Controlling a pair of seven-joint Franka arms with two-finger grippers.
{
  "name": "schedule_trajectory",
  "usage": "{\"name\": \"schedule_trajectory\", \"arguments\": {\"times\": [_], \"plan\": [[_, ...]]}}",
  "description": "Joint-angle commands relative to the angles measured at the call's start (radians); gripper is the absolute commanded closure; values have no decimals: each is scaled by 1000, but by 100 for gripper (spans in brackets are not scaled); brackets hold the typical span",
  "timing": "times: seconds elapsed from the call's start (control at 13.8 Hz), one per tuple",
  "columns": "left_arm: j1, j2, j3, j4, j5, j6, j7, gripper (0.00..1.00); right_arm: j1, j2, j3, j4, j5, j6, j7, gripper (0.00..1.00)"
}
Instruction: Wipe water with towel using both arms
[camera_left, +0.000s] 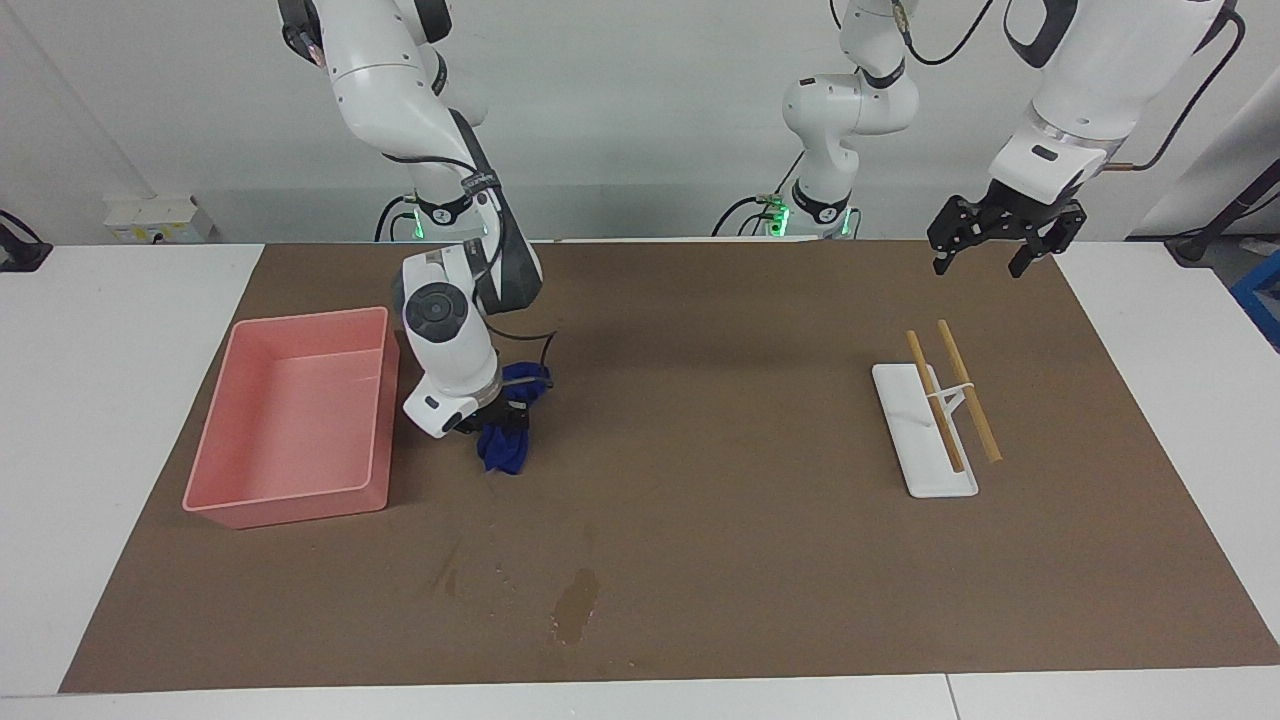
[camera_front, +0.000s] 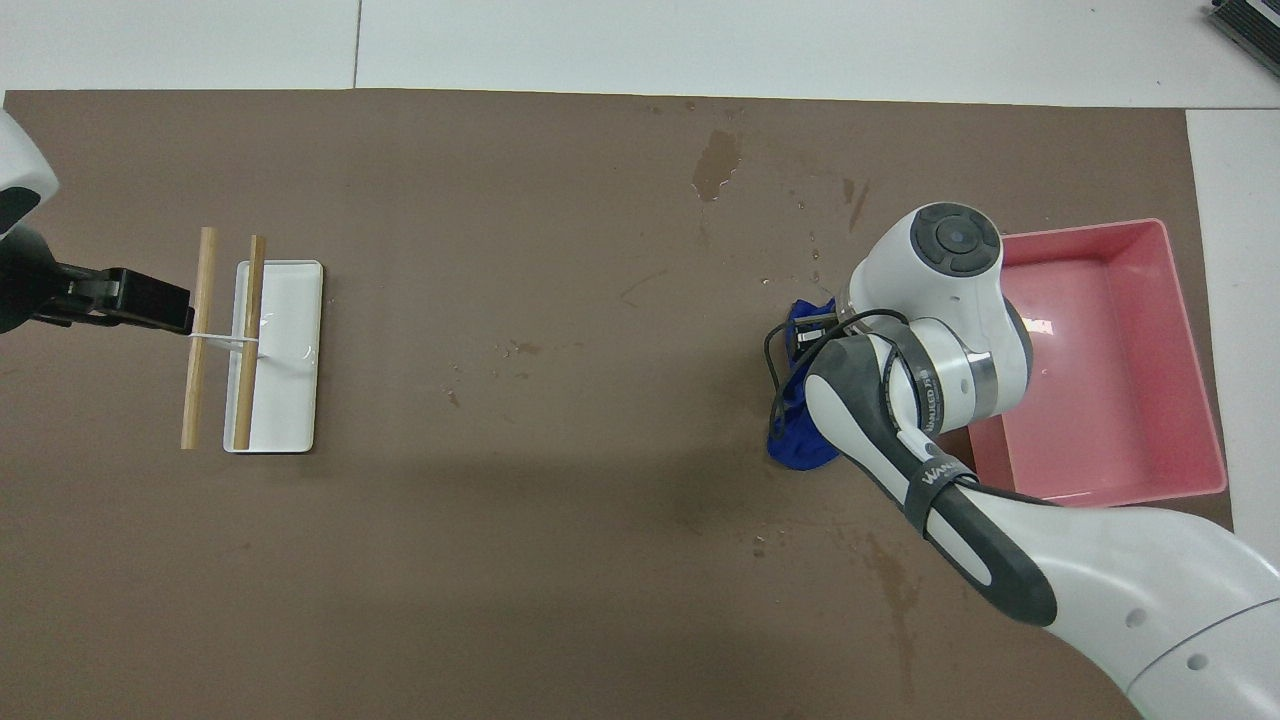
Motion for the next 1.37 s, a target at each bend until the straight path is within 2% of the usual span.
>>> {"name": "schedule_trajectory", "arguments": {"times": [0.0, 0.22, 0.65, 1.01, 1.3], "plan": [[-5, -24, 9, -29, 9, -10, 9, 0, -1, 12, 7, -32, 22, 104, 1, 100], [-8, -27, 9, -37, 9, -7, 5, 0, -1, 59, 7, 9, 19, 167, -8, 100], [-8, -27, 9, -37, 9, -6, 6, 0, -4, 101, 4, 128, -9, 132, -57, 100], [-7, -27, 9, -37, 9, -7, 6, 0, -28, 138, 4, 312, -85, -79, -122, 100], [-8, -27, 9, -37, 9, -7, 6, 0, -31, 124, -2, 515, -95, -360, -145, 100]]}}
